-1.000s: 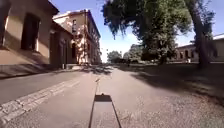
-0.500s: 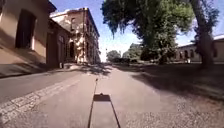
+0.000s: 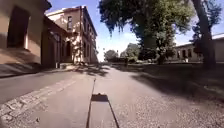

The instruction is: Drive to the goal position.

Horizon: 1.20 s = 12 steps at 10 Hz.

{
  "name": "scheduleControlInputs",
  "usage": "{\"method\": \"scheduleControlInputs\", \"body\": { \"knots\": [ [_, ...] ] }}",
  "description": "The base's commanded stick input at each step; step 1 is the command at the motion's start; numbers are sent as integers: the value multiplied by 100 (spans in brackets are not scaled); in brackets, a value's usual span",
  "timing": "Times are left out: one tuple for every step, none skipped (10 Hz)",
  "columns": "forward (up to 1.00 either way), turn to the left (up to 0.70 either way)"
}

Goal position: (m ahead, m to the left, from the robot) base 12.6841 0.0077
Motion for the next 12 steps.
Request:
{"method": "scheduleControlInputs", "body": {
  "knots": [
    [70, -8],
    [70, -2],
    [70, 0],
    [70, 0],
    [70, 0],
    [70, 0],
    [70, 0],
    [70, 0],
    [70, 0],
    [70, 0],
    [70, 0],
    [70, 0]
  ]
}}
